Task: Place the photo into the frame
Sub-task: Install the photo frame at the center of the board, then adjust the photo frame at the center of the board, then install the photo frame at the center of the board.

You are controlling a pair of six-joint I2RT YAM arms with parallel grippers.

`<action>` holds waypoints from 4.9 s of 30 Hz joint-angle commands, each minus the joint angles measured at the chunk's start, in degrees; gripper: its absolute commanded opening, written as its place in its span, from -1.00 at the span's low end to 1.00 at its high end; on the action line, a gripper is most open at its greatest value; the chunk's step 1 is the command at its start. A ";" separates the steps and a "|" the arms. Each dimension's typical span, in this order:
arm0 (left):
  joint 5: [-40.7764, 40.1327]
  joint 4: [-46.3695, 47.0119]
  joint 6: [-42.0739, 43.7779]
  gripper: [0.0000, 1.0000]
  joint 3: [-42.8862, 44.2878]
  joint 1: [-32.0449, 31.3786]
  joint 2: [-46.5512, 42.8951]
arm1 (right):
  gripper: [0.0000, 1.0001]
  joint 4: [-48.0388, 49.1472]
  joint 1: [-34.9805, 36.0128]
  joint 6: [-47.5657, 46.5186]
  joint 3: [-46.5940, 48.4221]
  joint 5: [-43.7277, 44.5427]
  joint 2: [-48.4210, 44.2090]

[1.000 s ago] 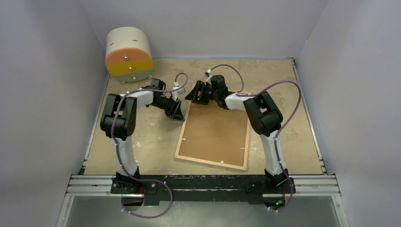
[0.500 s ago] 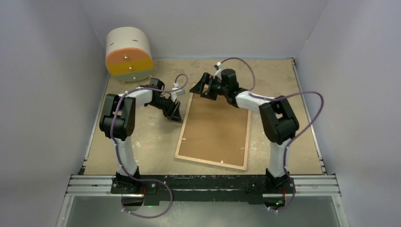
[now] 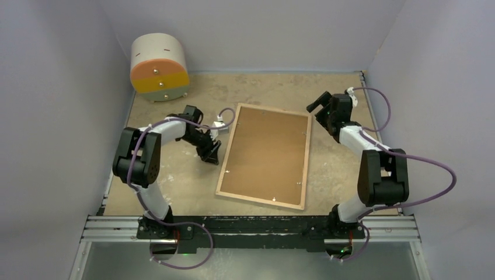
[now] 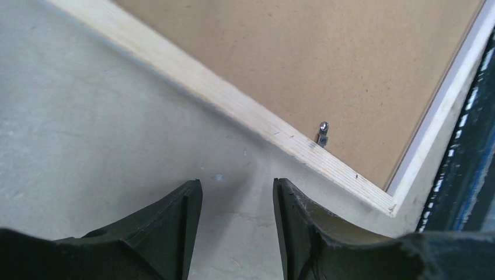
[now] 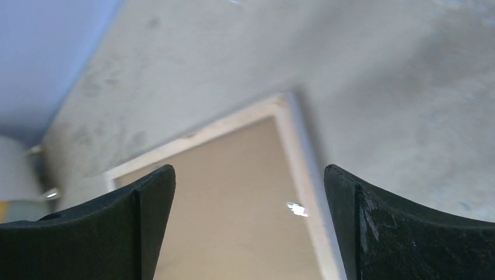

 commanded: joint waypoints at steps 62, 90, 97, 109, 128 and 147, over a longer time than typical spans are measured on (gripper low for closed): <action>0.97 9.77 -8.95 -0.36 11.20 9.83 9.88 | 0.52 -2.80 30.02 0.23 39.26 -27.78 39.11; 0.79 9.06 -7.07 -0.35 10.21 9.86 9.90 | 0.36 -5.61 33.91 4.48 47.79 -28.81 46.47; 0.72 8.97 -6.59 -0.35 9.95 9.86 9.87 | 0.36 -2.57 34.11 6.44 46.43 -31.18 47.08; 0.81 8.46 -6.24 -0.36 10.11 9.85 9.60 | 0.36 1.45 34.11 10.94 45.00 -34.97 47.81; 2.48 6.87 -5.18 -0.37 9.77 9.86 8.82 | 0.39 -0.76 31.76 7.11 40.40 -29.99 44.30; 3.33 6.86 -4.36 -0.38 9.37 9.86 9.37 | 0.35 3.81 33.78 16.08 45.05 -35.38 50.22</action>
